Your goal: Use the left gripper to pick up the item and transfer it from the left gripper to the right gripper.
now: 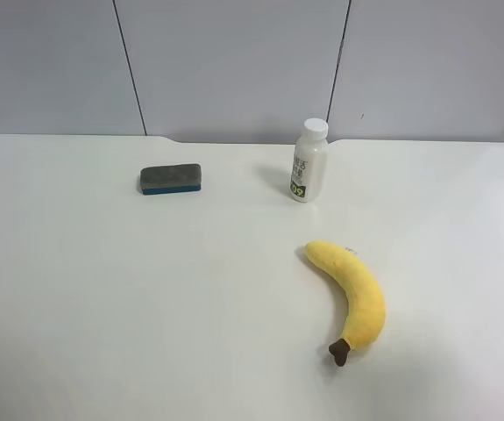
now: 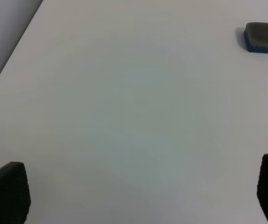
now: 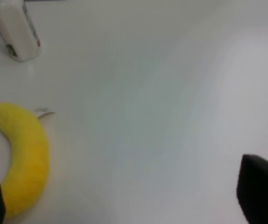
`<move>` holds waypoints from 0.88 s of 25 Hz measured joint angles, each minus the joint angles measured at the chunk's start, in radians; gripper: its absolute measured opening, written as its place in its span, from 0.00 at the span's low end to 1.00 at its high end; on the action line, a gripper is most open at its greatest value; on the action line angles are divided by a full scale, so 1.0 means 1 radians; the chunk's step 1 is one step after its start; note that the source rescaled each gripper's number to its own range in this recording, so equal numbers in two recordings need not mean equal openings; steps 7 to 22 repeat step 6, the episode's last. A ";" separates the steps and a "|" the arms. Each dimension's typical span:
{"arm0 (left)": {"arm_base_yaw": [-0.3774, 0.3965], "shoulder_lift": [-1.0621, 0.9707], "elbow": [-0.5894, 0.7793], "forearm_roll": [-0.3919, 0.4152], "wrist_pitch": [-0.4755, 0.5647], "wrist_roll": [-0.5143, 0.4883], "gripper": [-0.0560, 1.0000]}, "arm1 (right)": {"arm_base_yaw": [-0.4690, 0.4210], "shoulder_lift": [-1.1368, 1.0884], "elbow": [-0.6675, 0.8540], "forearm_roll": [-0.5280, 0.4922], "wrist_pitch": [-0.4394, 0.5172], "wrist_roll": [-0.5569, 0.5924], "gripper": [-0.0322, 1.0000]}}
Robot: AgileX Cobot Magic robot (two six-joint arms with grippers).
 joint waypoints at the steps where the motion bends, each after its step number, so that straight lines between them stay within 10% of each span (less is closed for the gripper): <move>1: 0.000 0.000 0.000 0.000 0.000 0.000 1.00 | 0.000 0.000 0.000 0.000 0.000 0.000 1.00; 22: 0.000 0.000 0.000 0.000 0.000 0.000 1.00 | 0.000 0.000 0.000 0.000 0.000 0.000 1.00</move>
